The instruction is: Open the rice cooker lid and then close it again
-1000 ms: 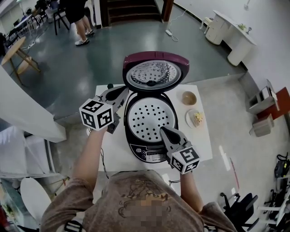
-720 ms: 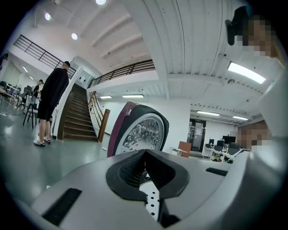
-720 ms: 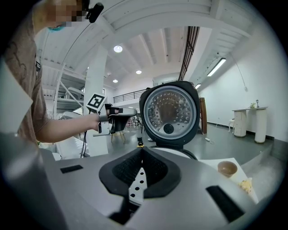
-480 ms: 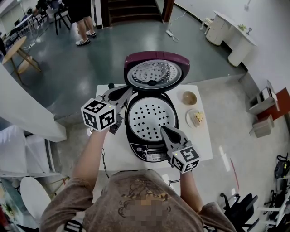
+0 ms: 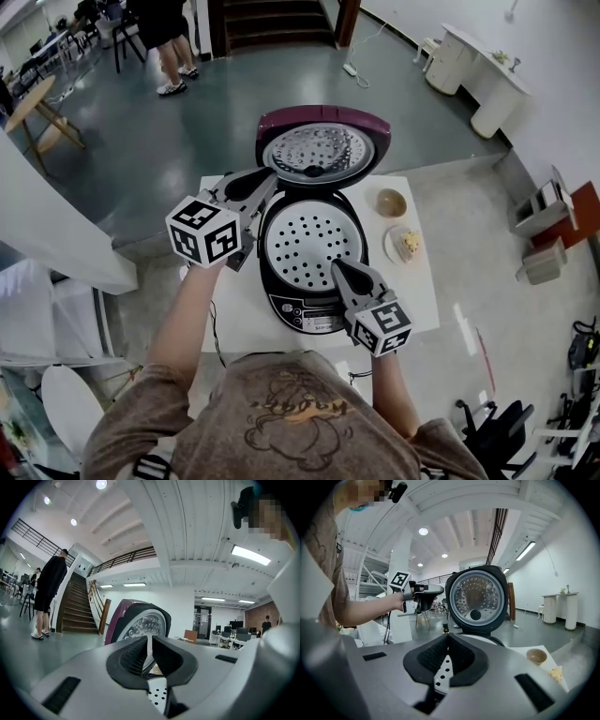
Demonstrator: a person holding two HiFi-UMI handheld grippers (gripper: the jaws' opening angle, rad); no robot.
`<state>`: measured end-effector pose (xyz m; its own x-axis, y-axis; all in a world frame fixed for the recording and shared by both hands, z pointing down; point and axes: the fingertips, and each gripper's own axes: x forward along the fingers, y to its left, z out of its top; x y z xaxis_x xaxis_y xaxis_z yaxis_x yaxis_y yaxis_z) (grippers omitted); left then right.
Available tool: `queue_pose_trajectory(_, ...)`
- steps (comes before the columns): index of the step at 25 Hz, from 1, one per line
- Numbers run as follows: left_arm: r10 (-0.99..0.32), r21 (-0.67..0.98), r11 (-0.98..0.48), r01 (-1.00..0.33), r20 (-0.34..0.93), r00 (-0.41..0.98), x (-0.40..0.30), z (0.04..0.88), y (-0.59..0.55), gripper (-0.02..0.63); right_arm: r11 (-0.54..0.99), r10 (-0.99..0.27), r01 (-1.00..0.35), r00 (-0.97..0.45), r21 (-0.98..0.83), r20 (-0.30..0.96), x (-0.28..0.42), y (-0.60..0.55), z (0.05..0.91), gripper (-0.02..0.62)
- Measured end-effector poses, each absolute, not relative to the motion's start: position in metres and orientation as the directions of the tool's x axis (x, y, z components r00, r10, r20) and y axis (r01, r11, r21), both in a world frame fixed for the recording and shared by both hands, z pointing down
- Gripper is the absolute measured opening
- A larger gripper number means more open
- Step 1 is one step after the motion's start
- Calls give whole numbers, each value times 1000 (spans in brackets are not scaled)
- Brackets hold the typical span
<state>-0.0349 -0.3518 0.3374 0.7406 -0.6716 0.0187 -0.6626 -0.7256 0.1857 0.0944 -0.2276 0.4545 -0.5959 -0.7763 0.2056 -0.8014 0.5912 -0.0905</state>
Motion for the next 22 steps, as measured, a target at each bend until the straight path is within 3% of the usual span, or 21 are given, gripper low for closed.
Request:
queue_pose_trajectory(3, -667, 165, -734, -659, 4, 745, -34, 326, -354, 118, 592, -775, -801, -597, -90, 206, 94, -228, 455, 3)
queue_pose_trajectory(7, -674, 121, -735, -667, -23, 739, -36, 305, -360, 162, 594, -775, -799, -599, -91, 204, 94, -228, 455, 3)
queue_pose_trajectory(15, -692, 53, -721, -690, -41, 720, -44, 281, -384, 216, 596, -775, -799, -600, -88, 198, 94, -227, 455, 3)
queue_pose_trajectory(22, -701, 25, -713, -701, -60, 710, -52, 272, -399, 216, 595, -776, -799, -599, -82, 200, 94, -228, 456, 3)
